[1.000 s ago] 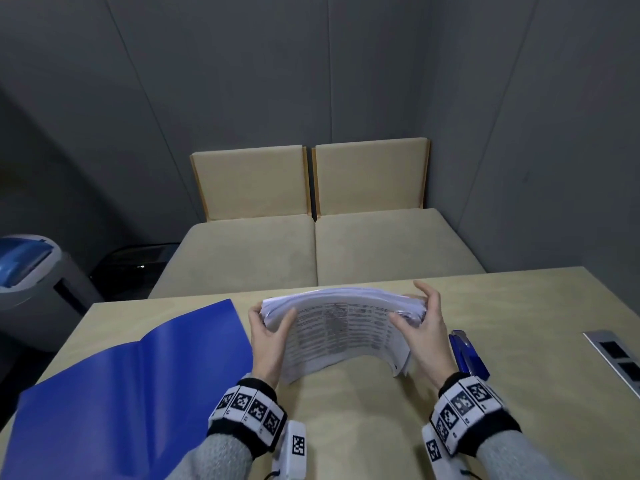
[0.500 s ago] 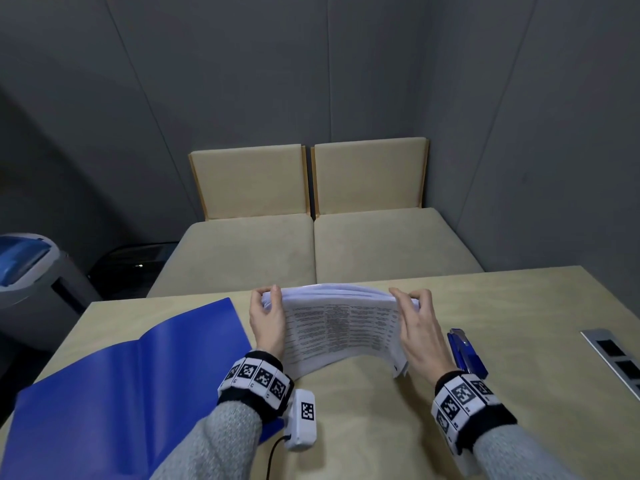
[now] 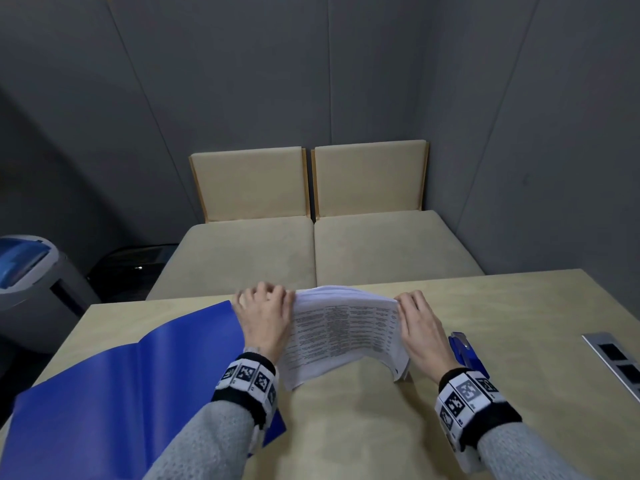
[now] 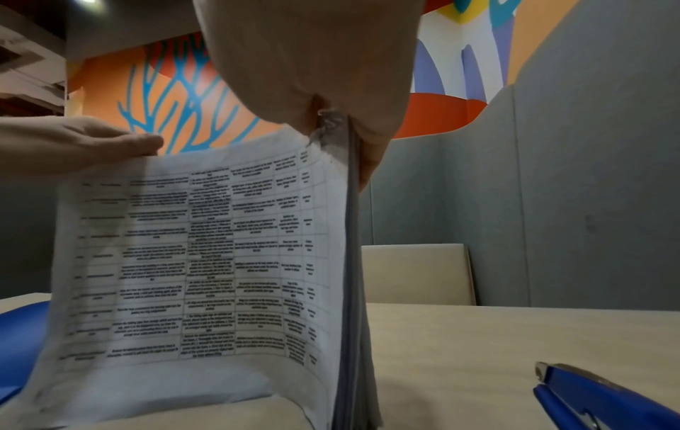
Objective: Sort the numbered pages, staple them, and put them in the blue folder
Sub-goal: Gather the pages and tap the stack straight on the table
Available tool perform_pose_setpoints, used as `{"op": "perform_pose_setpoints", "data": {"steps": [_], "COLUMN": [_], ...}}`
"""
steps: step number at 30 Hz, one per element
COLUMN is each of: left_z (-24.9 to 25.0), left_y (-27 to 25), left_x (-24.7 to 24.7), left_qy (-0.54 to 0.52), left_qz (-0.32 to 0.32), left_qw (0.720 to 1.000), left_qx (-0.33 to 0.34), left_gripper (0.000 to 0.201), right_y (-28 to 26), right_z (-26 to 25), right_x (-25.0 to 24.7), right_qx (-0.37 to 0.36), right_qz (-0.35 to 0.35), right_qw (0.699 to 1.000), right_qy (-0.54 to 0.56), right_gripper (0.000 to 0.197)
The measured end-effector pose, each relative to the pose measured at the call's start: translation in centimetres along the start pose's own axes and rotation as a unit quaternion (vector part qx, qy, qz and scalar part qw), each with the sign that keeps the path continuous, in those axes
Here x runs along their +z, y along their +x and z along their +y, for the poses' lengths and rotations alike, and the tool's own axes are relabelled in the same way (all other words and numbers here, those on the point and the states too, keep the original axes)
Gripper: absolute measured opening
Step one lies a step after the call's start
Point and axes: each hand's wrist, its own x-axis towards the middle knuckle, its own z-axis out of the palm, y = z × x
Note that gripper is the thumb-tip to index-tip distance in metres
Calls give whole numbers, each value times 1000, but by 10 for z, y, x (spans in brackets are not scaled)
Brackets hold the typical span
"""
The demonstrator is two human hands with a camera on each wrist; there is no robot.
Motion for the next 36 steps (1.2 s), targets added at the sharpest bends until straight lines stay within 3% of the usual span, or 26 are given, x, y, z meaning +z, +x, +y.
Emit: {"op": "perform_pose_setpoints", "data": {"steps": [3,5,7,9,16,19,21,22,23,26,28,31,34,36], "left_z": [34,62,88,113,134,116,100,92,84,66,57,48,51,60], "left_y": [4,9,11,10,4,11,20,25,29,29,23,9,-8,-20], "left_x": [-15,-14,-7,0,10,-11,-32,-41,-47,-57,-57,-44,-32,-29], "left_qy": [127,106,56,38,80,4,-102,-180,-278,-507,-533,-536,-499,-475], "left_qz": [-119,-203,-247,-253,-251,-204,-155,-156,-174,-237,-240,-209,-145,-104], "left_qw": [979,955,933,923,919,948,971,967,944,823,797,793,829,851], "left_qx": [109,186,258,287,293,243,150,93,37,-93,-153,-200,-205,-201], "left_gripper": [56,52,35,25,35,38,39,40,40,40,40,34,27,17], "right_y": [1,2,2,2,-1,-15,-22,-22,-20,-6,5,15,18,18], "right_z": [-1,-1,-1,0,6,10,12,13,13,10,4,-7,-17,-27], "right_x": [-1,-3,-4,-5,-10,-14,-17,-17,-18,-23,-32,-47,-45,-40], "right_qx": [6,12,19,24,72,180,261,290,308,295,272,283,291,292], "right_qz": [-7,-9,-14,-19,21,69,50,21,-13,-112,-123,-160,-197,-165], "right_qw": [1000,1000,1000,1000,994,965,923,897,869,809,777,739,744,759], "right_qy": [3,4,2,0,74,177,278,334,386,495,554,590,568,558], "right_gripper": [15,15,15,16,22,71,93,96,95,73,51,34,35,38]}}
